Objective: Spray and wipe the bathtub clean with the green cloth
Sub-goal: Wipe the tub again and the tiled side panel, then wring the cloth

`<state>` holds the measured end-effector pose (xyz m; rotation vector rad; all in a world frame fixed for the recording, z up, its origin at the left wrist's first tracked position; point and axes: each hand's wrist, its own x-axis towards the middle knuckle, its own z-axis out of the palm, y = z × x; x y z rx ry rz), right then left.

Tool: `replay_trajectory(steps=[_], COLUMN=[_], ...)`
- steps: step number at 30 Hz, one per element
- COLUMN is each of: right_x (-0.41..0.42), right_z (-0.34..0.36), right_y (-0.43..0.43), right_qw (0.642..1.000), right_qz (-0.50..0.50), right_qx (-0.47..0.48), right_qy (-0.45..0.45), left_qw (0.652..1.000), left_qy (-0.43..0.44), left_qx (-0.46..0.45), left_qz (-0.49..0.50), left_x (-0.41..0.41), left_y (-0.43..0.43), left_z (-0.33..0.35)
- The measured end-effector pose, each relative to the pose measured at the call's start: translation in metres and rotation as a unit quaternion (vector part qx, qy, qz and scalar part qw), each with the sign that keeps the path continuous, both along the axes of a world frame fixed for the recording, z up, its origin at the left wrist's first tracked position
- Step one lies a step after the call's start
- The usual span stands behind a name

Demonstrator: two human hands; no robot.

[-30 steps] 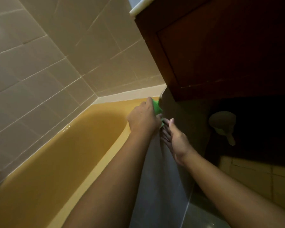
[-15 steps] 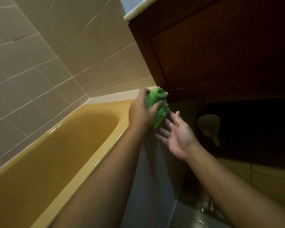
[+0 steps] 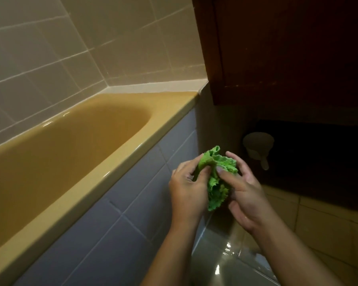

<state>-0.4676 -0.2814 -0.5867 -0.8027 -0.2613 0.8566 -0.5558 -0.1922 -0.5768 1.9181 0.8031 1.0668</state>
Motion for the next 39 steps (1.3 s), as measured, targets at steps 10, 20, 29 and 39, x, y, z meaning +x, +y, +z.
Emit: replay_trajectory(steps=[10,20,29,39], right_x=[-0.002,0.008,0.004,0.001], right_z=[-0.018,-0.026,-0.034,-0.027], right_y=[0.001,-0.010,-0.001,-0.006], right_qw=[0.996,0.937,0.930,0.956], right_qz=[-0.016,0.078,0.123,0.209], right_qx=[-0.063,-0.164,-0.156,-0.120], right_qy=[-0.068,-0.298,-0.310,-0.167], left_qw=[0.966,0.953,0.943,0.934], left_qy=[-0.118,-0.097,-0.084,-0.048], left_qx=[-0.231,-0.285,-0.319,-0.352], left_qz=[-0.016,-0.033,-0.048,-0.016], left_x=[-0.038,-0.057,-0.070,-0.074], left_y=[0.006,0.006,0.010,0.011], left_z=[-0.004,-0.019,-0.026,-0.031])
